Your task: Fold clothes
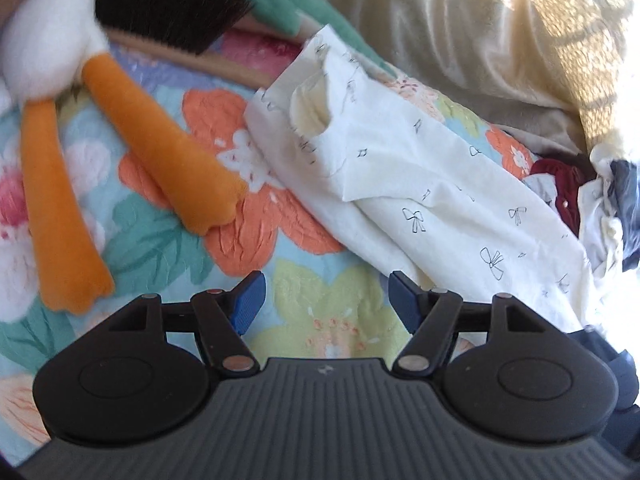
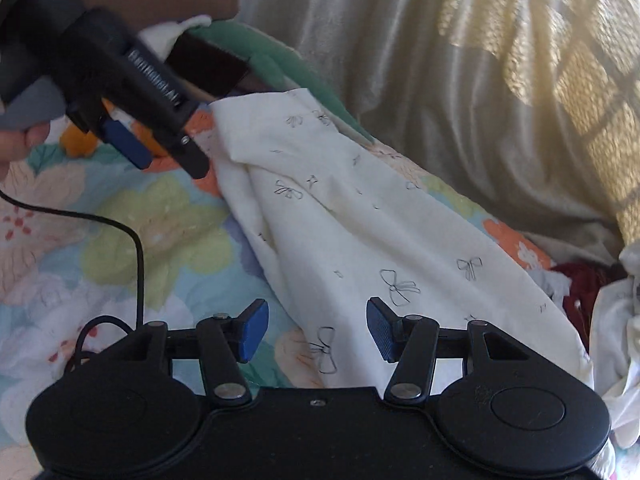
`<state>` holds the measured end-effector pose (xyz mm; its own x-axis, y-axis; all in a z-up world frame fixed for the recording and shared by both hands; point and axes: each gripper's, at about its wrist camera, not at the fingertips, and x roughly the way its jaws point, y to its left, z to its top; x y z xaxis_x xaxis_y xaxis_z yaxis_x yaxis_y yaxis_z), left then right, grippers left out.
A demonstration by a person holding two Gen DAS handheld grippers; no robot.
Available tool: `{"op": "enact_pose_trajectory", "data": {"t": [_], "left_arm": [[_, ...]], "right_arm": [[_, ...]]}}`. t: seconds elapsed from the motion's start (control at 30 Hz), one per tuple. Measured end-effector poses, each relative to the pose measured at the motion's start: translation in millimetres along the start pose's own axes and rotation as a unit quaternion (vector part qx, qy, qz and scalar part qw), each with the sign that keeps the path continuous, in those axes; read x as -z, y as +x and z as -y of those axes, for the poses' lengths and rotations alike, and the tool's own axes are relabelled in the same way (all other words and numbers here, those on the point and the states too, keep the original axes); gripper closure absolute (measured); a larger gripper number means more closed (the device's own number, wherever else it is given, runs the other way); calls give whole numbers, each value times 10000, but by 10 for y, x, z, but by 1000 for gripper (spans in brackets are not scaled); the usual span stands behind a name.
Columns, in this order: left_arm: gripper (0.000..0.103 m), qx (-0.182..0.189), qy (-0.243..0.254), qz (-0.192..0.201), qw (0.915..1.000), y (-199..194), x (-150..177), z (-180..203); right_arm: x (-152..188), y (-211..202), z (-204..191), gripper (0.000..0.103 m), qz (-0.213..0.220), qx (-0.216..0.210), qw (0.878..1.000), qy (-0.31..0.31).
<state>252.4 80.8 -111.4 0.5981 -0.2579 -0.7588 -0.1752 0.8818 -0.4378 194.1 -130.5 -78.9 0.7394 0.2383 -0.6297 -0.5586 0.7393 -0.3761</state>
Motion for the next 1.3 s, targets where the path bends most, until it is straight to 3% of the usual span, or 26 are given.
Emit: {"op": "enact_pose_trajectory", "data": {"t": [0.1,0.27,0.37,0.6,0.87,0.9,0.93,0.97,1.0,1.03,1.07,1.13,1.23,1.3], "left_arm": [[36,-93,-38,135,9999,-4,-4,-73],[36,276,-195,58,9994,17,-89,-145],[36,414,-292,-20,9987,21,-110,-151],[36,955,-723,-108,9927,134,-72,-189],[28,1684,-1338,-150,9765,236,43,-254],[28,1634,-1338,-196,9772,253,61,-240],[29,1416,-1082,-234,9837,255,83,-169],[36,1173,-755,-143,9901,226,99,-79],[46,1169,-723,27,9905,179,133,-52],[78,1373,-832,95,9870,144,156,-55],[99,1491,-890,24,9848,121,159,-51],[99,1409,-722,130,9873,-30,159,11],[99,1078,41,707,9916,-470,203,288],[99,888,506,1178,9878,-828,249,479]], "right_arm": [[-55,196,-236,40,2,413,9976,-561],[-131,515,-164,43,-54,417,9991,-33],[-196,561,-31,98,-61,369,9982,476],[-213,174,172,98,262,-358,9874,1518],[-109,-151,170,98,133,-1023,9794,1735],[-97,-193,177,97,148,-1125,9770,1806],[-86,-237,187,97,166,-1237,9741,1887],[-61,-283,182,97,184,-1347,9717,1931],[-32,-329,162,97,220,-1410,9705,1945],[-3,-374,137,97,262,-1457,9695,1953],[41,-426,109,97,278,-1465,9699,1927],[109,-527,54,97,252,-1457,9714,1859],[134,-748,46,97,452,-1674,9661,1911],[119,-913,69,97,653,-1904,9590,1992]]}}
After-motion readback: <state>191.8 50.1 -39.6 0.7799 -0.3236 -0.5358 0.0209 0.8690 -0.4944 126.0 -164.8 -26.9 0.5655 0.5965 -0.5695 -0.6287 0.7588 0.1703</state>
